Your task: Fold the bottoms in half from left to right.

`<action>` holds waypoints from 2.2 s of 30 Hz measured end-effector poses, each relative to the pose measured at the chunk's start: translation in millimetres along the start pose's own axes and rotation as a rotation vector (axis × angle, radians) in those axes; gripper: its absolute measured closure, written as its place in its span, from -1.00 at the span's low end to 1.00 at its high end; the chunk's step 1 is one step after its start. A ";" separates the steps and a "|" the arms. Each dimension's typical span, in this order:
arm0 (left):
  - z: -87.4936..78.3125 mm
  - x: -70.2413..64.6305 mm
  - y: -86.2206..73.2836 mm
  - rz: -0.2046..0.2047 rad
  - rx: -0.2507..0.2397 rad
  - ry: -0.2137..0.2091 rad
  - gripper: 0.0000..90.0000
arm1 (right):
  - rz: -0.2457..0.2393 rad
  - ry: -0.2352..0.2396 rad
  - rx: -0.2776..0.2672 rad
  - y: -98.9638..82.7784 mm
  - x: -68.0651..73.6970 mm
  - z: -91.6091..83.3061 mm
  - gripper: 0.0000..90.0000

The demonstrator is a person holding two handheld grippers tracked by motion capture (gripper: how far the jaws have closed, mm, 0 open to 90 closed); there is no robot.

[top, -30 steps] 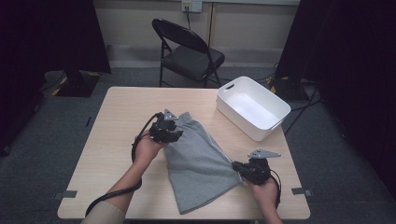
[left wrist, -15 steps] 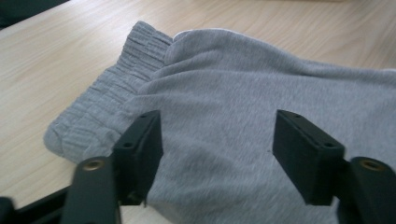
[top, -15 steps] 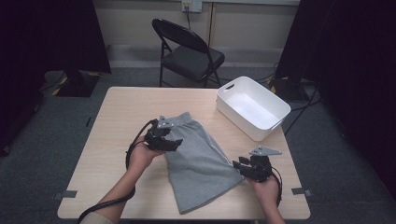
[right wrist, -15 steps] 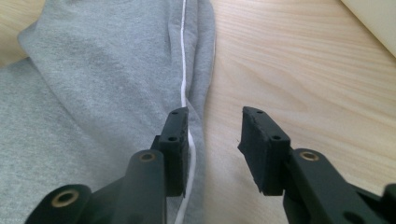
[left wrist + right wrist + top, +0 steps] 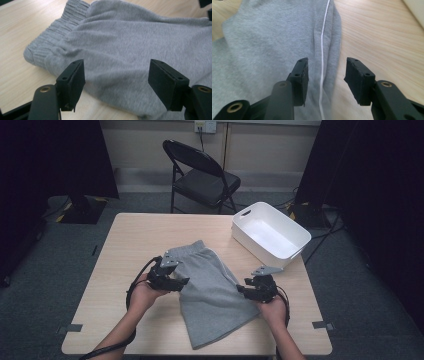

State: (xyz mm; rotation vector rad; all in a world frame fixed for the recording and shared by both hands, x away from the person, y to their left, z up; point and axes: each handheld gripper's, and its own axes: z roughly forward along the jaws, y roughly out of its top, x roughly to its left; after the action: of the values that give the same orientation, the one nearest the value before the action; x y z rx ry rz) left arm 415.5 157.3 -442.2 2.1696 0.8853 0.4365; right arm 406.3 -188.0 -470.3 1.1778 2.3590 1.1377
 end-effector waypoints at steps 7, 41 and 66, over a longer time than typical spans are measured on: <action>-3.5 3.3 -13.4 -0.028 -0.001 -0.006 -0.36 | 0.004 -0.011 0.049 1.5 -6.0 25.1 0.26; 66.0 28.6 1.1 -0.173 0.074 0.030 -0.23 | 0.103 0.069 0.052 -25.9 18.6 9.7 0.67; 56.2 25.3 15.8 -0.106 0.053 0.005 -0.29 | 0.050 -0.034 -0.020 -11.0 31.1 -11.9 -0.20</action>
State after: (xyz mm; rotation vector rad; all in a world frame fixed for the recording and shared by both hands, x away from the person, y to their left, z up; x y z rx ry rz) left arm 471.1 138.9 -467.2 2.1576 1.0199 0.3697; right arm 374.1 -174.4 -467.6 1.2459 2.3005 1.1454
